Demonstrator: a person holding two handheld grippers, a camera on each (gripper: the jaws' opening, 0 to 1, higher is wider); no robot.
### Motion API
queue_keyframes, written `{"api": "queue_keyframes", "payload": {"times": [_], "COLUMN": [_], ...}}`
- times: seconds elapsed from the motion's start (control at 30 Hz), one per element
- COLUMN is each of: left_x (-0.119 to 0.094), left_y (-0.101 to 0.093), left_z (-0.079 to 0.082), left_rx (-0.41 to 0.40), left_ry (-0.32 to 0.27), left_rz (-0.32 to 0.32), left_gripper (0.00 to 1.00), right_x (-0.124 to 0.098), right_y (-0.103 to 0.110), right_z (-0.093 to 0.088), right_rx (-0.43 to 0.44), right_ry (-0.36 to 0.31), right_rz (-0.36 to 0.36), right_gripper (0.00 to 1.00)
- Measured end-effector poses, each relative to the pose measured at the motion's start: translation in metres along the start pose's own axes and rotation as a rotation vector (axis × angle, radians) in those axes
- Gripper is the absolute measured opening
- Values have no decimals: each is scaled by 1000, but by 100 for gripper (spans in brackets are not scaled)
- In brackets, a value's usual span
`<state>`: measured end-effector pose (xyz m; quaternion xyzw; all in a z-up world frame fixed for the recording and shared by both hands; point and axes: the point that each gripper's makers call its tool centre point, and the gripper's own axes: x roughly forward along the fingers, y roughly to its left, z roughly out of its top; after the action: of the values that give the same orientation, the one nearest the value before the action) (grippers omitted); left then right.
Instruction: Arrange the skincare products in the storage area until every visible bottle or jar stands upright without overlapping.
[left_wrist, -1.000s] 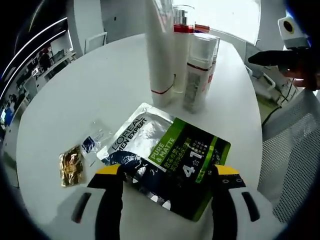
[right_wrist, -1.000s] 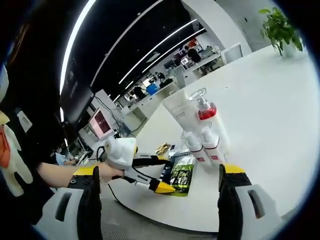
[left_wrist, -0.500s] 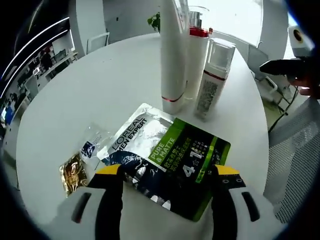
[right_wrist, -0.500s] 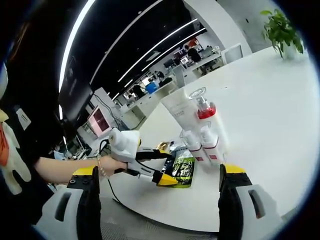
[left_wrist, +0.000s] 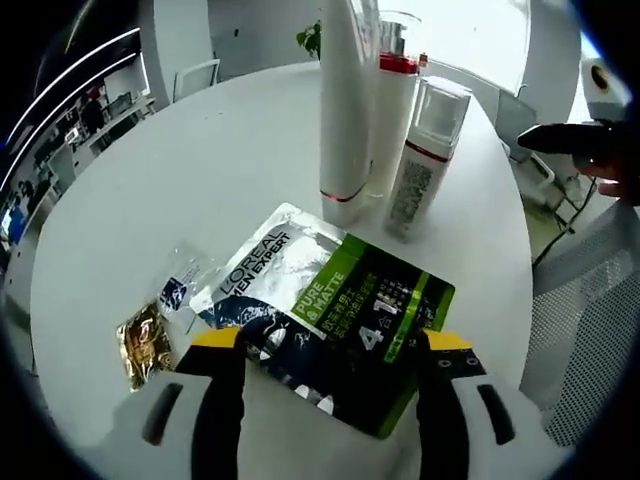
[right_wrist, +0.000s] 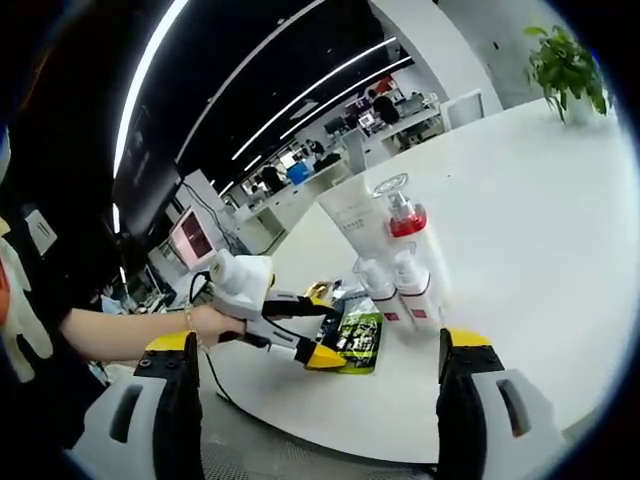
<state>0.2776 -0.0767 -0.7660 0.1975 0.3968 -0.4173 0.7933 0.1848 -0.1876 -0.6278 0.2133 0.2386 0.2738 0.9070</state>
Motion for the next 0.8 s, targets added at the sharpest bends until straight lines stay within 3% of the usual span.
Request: {"api": "queue_keyframes", "payload": {"times": [0.53,0.8], "left_x": [-32,-52], "left_y": [-17,-20], "left_z": [-12,-14], "left_rx": [-51,-141], "left_ry": [-31,-80], "left_rz": [-39,-26], "left_gripper": [84,93], "right_x": [2,1], "right_y": [2,0], "right_z": [-6,-7], "right_rx": [-21,12], "right_ry": [32,29], "right_rz": [3,4], "right_gripper": [100,100]}}
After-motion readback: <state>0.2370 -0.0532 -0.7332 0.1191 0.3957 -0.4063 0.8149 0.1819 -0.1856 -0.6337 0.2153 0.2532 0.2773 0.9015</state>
